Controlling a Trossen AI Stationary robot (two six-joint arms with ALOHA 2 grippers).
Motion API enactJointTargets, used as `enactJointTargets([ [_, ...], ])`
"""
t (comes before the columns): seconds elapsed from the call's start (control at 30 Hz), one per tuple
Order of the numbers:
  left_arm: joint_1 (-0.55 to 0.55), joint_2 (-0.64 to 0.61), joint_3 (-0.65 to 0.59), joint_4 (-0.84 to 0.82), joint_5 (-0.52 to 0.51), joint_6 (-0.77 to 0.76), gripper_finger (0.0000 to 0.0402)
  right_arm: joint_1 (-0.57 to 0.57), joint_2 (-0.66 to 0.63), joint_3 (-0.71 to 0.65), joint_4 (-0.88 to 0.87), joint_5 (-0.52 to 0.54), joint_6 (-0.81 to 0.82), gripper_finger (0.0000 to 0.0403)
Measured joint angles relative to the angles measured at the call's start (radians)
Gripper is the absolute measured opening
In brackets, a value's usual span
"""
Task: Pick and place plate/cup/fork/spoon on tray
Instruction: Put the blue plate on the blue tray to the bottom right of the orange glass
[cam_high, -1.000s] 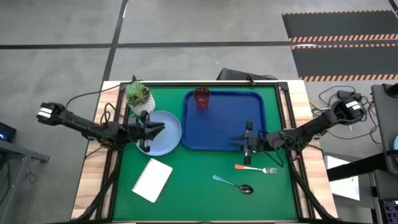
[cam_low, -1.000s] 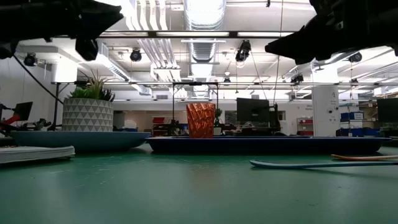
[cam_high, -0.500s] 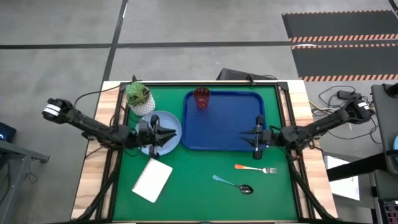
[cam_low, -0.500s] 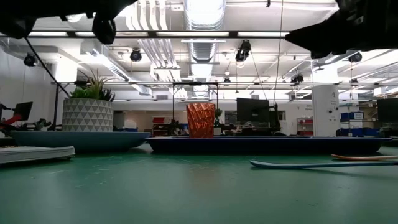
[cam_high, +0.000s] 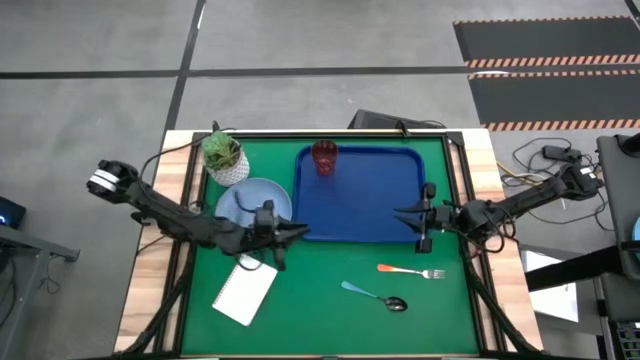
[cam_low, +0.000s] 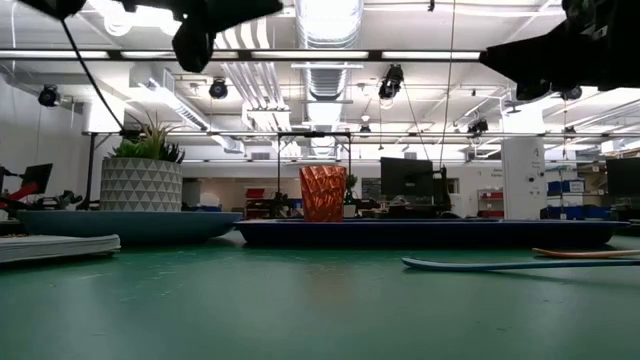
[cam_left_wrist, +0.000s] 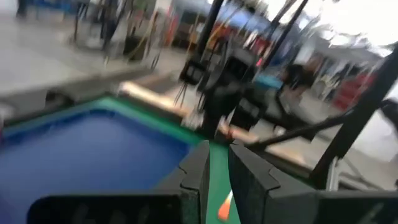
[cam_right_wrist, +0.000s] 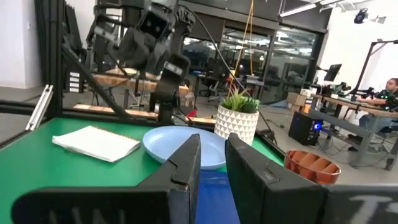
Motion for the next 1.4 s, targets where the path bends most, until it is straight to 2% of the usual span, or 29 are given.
enactJointTargets([
  [0.2,0.004,0.015,0.201,-0.585,0.001,-0.293,0.0040,0.000,-0.012,0.000,-0.001,0.000,-0.019,0.0063],
  [0.37,0.004,0.050,0.362,-1.133,0.013,-0.630,0.0040,0.000,-0.027,0.000,0.000,0.000,-0.046,0.0063],
  [0.53,0.021,0.121,0.436,-1.466,0.107,-0.889,0.0040,0.000,-0.032,0.000,-0.001,0.000,-0.060,0.0063],
  [0.73,0.078,0.246,0.468,-1.577,0.357,-0.954,0.0030,0.000,-0.033,0.000,0.000,0.001,-0.070,0.0063],
  [0.87,0.114,0.332,0.508,-1.630,0.456,-0.926,0.0005,0.000,-0.033,0.001,-0.001,0.009,-0.077,0.0063],
  [1.0,0.135,0.366,0.532,-1.677,0.469,-0.895,0.0006,0.000,-0.033,0.002,-0.019,0.009,-0.077,0.0063],
  [1.27,0.143,0.359,0.529,-1.682,0.474,-0.890,0.0007,0.000,-0.034,0.002,-0.021,0.009,-0.078,0.0063],
  [1.4,0.143,0.359,0.524,-1.676,0.474,-0.832,0.0018,0.000,-0.034,0.002,-0.021,0.009,-0.077,0.0063],
])
